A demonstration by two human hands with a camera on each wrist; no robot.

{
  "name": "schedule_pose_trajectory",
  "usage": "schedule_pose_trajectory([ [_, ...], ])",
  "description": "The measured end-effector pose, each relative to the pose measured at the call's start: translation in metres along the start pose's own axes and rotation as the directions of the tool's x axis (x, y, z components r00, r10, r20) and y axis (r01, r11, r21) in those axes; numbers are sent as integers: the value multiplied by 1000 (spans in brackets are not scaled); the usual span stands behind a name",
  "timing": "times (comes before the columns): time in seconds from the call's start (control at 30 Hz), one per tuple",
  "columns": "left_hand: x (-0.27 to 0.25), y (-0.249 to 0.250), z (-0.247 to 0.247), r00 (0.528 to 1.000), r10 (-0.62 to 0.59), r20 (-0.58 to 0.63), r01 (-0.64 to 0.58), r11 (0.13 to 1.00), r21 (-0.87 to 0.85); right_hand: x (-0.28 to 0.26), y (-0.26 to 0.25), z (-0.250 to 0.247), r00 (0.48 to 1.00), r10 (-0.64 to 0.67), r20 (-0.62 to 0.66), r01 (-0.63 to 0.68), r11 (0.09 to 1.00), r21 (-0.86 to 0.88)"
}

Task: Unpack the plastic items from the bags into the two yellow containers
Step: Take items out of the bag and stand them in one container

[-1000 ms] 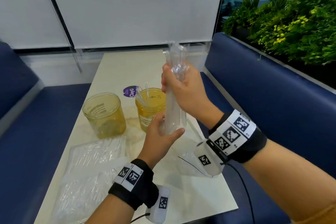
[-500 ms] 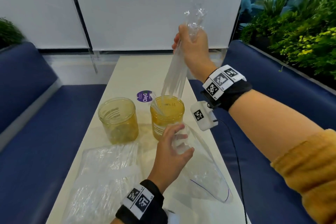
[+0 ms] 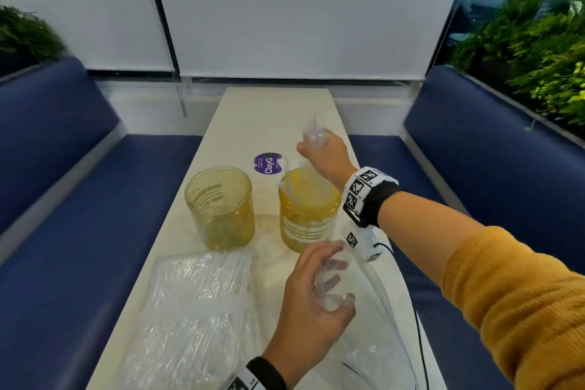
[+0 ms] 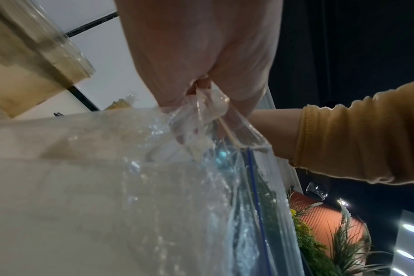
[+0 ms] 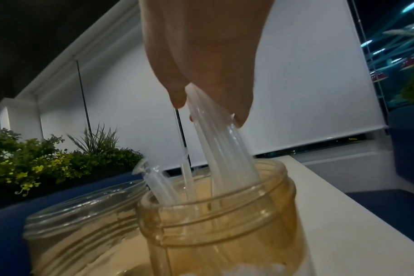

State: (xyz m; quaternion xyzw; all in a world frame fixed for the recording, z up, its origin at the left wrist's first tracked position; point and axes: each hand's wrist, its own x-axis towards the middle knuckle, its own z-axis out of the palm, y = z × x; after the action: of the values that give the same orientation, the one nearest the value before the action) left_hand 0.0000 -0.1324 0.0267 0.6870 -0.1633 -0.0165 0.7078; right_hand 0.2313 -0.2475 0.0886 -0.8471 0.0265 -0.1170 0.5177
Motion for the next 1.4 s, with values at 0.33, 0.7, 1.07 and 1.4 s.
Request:
schedule_pose_trajectory([
  [0.33,1,5,5,1000,-17,16,17,1000,11,-10,26,-11,931,-354,83,363,893,-267],
  [0.7,32,22,3,987,-67,148,38,982,186,-90,-42,-98,966,-157,205,248,787,-565],
  [1.07,48,41,8,934,-99,343,-128,803,583,-206,-26,-116,923,227,309,10,791,-612],
  [1.4,47,36,12,931,-106,348,-69,888,455,-207,15,-74,823,435,365,54,580,-813],
])
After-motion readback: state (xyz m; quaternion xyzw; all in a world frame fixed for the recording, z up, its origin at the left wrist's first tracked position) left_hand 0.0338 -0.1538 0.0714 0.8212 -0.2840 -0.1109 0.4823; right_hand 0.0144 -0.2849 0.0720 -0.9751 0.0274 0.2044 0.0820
